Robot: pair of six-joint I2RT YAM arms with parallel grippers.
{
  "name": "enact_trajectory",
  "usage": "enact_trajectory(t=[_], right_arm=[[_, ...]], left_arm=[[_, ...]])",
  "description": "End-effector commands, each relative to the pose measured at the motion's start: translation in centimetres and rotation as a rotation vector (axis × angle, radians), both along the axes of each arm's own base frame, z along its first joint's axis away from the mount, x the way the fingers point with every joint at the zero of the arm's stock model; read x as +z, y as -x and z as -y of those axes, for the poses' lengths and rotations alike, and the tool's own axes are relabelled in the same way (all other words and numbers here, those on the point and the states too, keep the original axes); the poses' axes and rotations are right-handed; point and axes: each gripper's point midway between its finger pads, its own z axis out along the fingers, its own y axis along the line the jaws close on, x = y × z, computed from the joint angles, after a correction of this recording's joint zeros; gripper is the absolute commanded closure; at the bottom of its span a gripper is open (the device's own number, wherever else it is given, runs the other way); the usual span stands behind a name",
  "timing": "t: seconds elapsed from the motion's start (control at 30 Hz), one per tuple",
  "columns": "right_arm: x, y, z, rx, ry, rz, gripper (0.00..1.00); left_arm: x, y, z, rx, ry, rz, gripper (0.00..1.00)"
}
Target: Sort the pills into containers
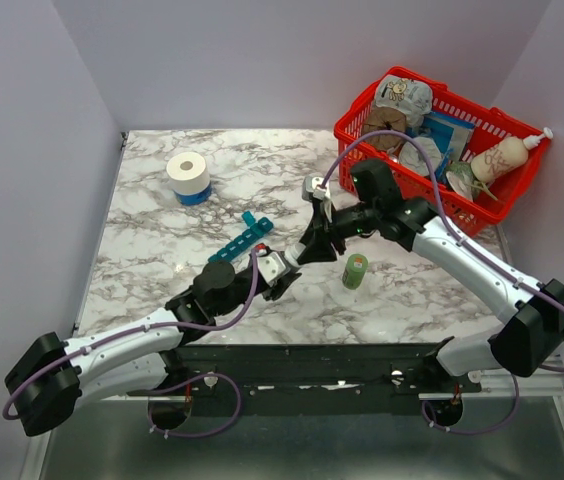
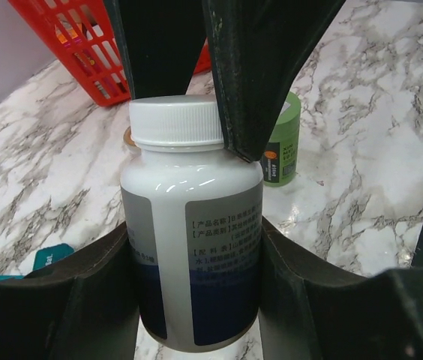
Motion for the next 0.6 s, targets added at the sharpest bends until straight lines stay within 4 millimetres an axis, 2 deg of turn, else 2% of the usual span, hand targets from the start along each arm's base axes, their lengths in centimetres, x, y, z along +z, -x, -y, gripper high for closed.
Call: enact_trajectory(t=[0.0, 0.03, 0.07, 0.1, 0.2, 0.23, 0.33, 0.43, 0.5, 0.57], right_arm=[[0.4, 1.2, -0.1, 0.083, -0.028, 0.025, 0.81], [0.6, 1.8, 0.1, 0.110, -0.030, 0.011, 0.78], [1.0, 2.1, 0.2, 0.129, -0.034, 0.013, 0.70], [1.5, 2.3, 0.1, 0.152, -0.044, 0.033, 0.53], [3.7, 2.6, 0.5, 0.165, -0.076, 0.040, 0.30], [4.6, 2.3, 0.7, 0.150, -0.080, 0.054, 0.29], [5.3, 2.4, 0.8, 0.135, -0.073, 0.040, 0.27], [4.9, 2.0, 0.5, 0.066, -0.046, -0.070, 0.24], [3.6, 1.8, 0.4, 0.004, -0.012, -0.169, 0.24], [2.8, 1.3, 0.5, -0.036, 0.015, -0.177, 0.24]], left_arm=[[1.8, 1.1, 0.7, -0.070, 0.027, 0.028, 1.00], [1.5, 1.3, 0.6, -0.080, 0.014, 0.023, 1.00], [1.4, 1.5, 0.6, -0.088, 0.010, 0.025, 1.00], [1.3, 1.6, 0.5, -0.095, 0.001, 0.032, 1.00], [1.0, 2.1, 0.3, -0.119, -0.022, 0.046, 1.00], [0.9, 2.2, 0.3, -0.124, -0.033, 0.047, 1.00], [1.4, 2.1, 0.4, -0.130, -0.031, 0.051, 1.00], [1.8, 1.8, 0.7, -0.119, -0.020, 0.052, 1.00], [2.0, 1.4, 0.7, -0.096, -0.010, 0.045, 1.00], [2.3, 1.1, 0.7, -0.080, 0.005, 0.043, 1.00]])
